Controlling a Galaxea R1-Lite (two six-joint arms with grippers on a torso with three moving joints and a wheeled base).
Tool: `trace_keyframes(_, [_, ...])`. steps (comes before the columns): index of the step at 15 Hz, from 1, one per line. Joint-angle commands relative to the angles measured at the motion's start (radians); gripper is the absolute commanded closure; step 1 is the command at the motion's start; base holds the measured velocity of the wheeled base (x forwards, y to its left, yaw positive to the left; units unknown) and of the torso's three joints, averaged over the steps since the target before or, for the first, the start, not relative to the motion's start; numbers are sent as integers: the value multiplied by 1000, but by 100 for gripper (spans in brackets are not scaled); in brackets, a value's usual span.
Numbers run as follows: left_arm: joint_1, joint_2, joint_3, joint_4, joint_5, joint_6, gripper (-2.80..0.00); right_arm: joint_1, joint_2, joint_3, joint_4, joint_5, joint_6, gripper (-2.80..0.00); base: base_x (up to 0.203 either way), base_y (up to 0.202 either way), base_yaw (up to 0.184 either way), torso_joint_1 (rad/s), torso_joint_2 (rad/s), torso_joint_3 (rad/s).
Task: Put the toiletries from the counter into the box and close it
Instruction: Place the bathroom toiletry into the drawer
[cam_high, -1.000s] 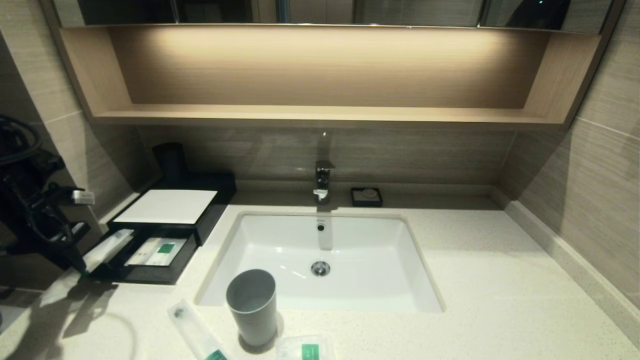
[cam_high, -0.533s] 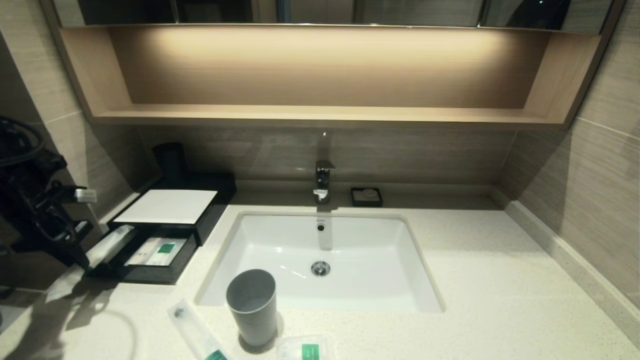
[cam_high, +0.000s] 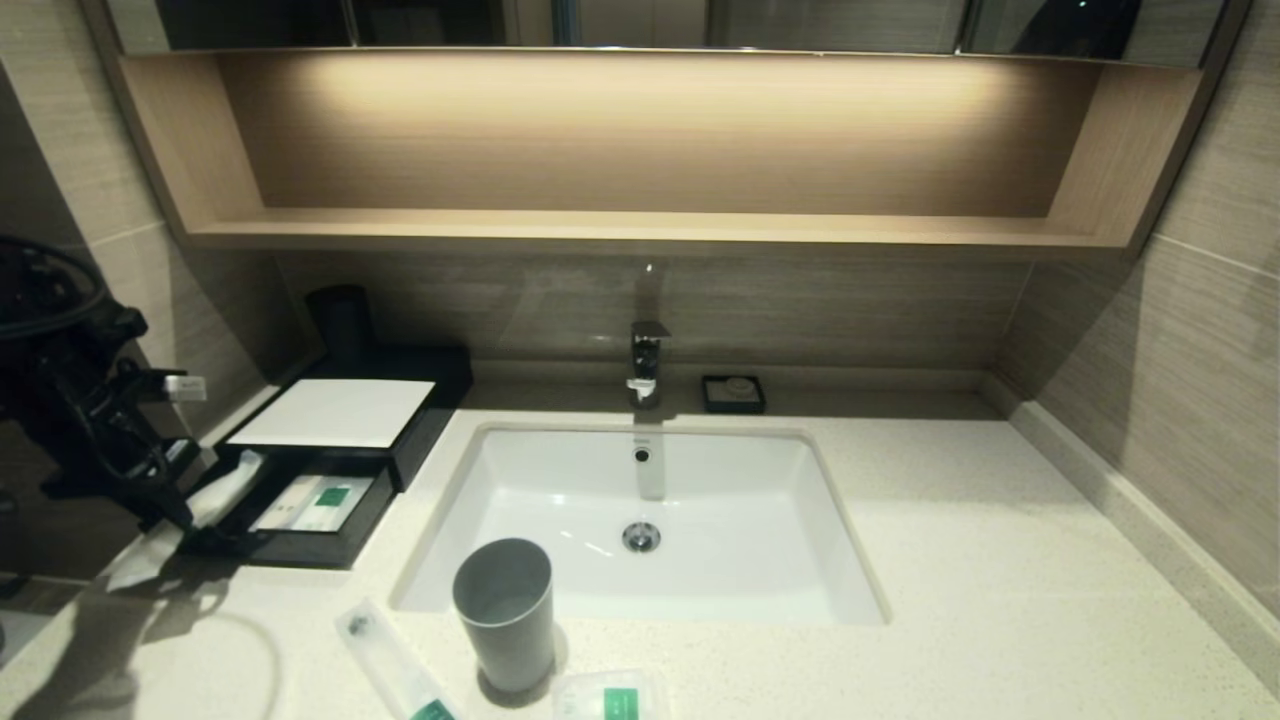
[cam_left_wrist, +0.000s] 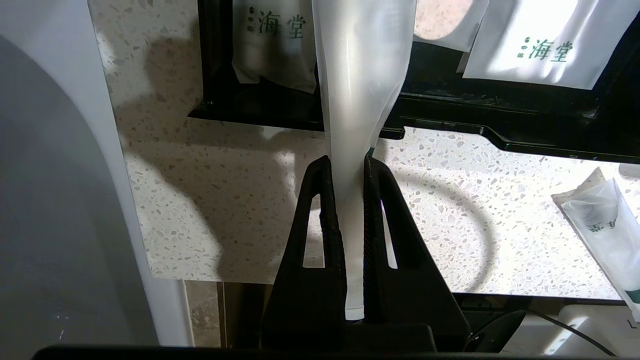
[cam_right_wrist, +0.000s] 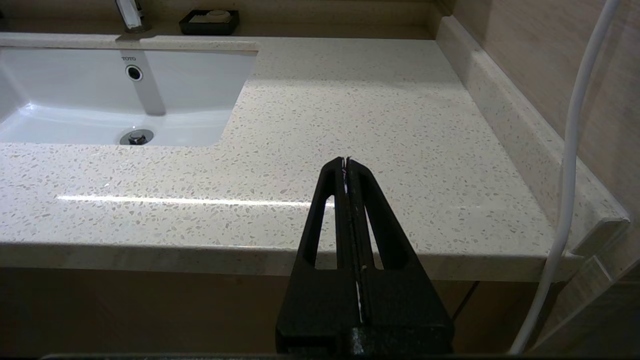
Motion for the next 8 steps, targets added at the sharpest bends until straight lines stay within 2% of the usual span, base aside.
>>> trace_keyframes(1, [-6,5,0,-3,0,0,0,0,0,2,0,0,0,0,0,0,0,0,0,0])
trace_keyframes(8, [-9,14,0,-41,-2,-2,0,0,1,2,0,0,0,0,0,0,0,0,0,0])
